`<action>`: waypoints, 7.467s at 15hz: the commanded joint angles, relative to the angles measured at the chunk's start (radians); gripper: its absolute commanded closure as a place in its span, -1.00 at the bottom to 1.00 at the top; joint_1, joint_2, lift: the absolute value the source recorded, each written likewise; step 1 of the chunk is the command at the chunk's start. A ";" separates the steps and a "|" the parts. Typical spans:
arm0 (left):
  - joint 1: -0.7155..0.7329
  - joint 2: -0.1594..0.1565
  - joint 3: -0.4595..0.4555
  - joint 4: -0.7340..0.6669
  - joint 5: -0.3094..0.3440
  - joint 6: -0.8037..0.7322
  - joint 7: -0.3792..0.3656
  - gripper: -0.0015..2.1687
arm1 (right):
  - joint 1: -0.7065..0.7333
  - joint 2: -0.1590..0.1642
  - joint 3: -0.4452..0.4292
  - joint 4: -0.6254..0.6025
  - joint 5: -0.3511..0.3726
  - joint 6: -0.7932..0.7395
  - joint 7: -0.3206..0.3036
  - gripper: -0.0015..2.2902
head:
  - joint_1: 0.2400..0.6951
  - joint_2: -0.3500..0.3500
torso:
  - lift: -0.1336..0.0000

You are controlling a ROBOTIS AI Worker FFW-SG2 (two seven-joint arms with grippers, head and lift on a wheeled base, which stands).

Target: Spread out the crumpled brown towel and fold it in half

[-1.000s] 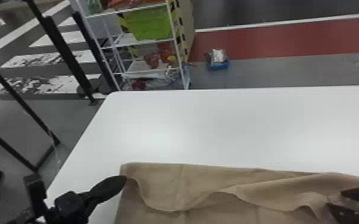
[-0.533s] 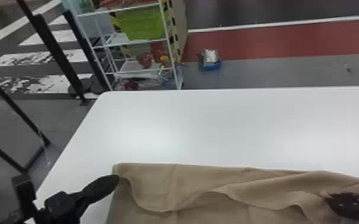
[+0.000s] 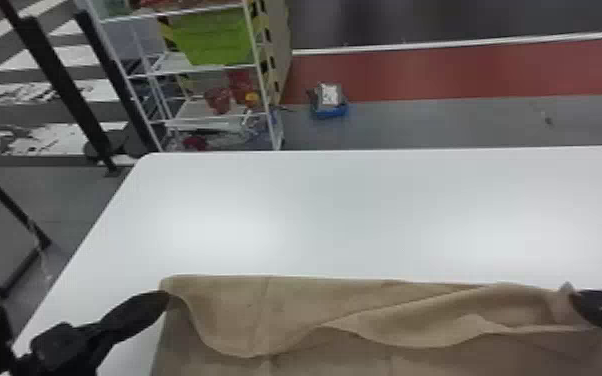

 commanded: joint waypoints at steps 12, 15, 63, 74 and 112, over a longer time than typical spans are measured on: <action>0.003 -0.003 0.004 -0.109 0.077 0.061 0.003 0.33 | 0.076 0.088 -0.301 0.036 -0.270 -0.316 -0.158 0.28 | 1.00 -0.11 | -0.85; 0.003 -0.003 0.020 -0.115 0.117 0.064 0.002 0.33 | 0.076 0.114 -0.300 0.021 -0.294 -0.349 -0.235 0.28 | 1.00 -0.17 | -0.85; -0.095 -0.003 -0.085 -0.040 0.163 -0.022 0.130 0.34 | 0.041 0.178 -0.163 0.004 -0.265 -0.368 -0.614 0.28 | 1.00 -0.30 | -0.85; 0.114 -0.003 -0.025 -0.178 0.208 0.028 0.066 0.34 | 0.250 0.178 -0.295 -0.007 -0.412 -0.503 -0.597 0.28 | 1.00 -0.47 | -0.85; 0.068 -0.003 0.075 -0.121 0.097 0.334 0.066 -0.85 | 0.182 0.178 -0.286 0.185 -0.342 -0.718 -0.214 -0.88 | 1.00 0.22 | -0.85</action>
